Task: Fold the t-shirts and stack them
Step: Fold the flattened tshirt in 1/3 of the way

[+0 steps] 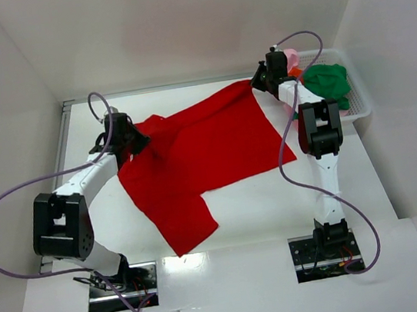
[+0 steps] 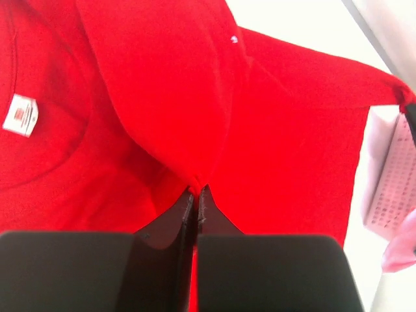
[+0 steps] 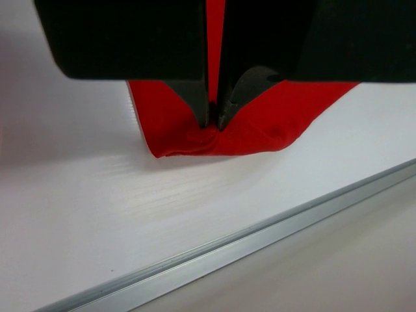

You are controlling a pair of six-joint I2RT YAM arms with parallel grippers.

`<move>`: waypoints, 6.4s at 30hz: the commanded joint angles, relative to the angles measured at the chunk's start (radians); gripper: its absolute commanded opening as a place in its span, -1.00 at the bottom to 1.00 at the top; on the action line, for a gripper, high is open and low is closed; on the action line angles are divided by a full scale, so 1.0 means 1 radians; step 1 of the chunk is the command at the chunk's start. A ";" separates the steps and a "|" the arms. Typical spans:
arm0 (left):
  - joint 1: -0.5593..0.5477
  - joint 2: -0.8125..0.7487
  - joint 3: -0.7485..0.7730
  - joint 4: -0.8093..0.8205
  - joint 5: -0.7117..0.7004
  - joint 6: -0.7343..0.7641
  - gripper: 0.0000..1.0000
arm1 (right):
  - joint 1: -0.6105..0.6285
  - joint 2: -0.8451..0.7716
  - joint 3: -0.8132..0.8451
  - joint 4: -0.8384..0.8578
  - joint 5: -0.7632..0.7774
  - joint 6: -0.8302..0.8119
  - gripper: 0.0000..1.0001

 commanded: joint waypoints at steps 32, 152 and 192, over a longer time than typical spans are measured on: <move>-0.041 -0.109 -0.232 0.017 0.096 -0.209 -1.00 | -0.002 -0.020 0.034 -0.046 -0.002 -0.040 -1.00; -0.038 -0.523 -0.420 -0.265 -0.031 -0.244 -1.00 | -0.093 -0.393 -0.458 -0.242 0.128 0.075 -1.00; 0.126 -0.570 -0.390 -0.319 -0.099 -0.198 -1.00 | -0.076 -0.454 -0.616 -0.279 -0.040 0.025 -1.00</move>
